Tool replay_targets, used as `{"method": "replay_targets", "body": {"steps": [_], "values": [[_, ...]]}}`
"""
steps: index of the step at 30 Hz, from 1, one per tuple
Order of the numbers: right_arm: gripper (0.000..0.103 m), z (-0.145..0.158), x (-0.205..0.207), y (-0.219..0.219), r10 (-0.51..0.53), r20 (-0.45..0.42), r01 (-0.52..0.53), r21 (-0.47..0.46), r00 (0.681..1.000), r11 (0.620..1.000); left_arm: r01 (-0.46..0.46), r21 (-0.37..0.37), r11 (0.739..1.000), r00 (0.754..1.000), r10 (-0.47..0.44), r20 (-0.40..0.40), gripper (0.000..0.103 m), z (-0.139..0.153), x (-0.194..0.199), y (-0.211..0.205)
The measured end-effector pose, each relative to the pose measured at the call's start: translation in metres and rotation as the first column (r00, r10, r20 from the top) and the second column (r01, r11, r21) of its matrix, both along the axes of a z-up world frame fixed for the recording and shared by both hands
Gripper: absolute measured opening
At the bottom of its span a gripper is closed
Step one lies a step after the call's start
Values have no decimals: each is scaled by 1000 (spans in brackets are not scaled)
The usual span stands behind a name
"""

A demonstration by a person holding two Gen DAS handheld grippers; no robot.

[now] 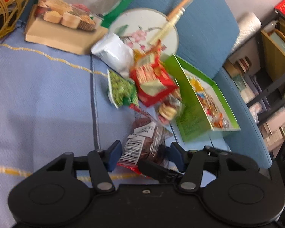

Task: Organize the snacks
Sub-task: 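Close the left tool on the clear red-edged dried meat bag and lift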

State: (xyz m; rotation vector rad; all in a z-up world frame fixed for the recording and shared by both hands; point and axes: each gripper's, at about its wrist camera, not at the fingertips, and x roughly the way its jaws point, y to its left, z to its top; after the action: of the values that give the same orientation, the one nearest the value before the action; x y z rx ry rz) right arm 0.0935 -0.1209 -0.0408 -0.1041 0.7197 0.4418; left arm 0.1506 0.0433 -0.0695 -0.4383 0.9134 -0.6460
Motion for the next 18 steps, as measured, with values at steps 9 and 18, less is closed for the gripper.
{"method": "replay_targets", "body": {"steps": [9,18], "values": [[64,-3,-36,-15,18,7,-18,-24,1000,1000,8,5,1000,1000,-8,-8,73,1,-22,0],[87,-1,-26,-19,-18,-12,19,60,1000,998,12,59,998,1000,-13,10,93,4,-12,-16]]}}
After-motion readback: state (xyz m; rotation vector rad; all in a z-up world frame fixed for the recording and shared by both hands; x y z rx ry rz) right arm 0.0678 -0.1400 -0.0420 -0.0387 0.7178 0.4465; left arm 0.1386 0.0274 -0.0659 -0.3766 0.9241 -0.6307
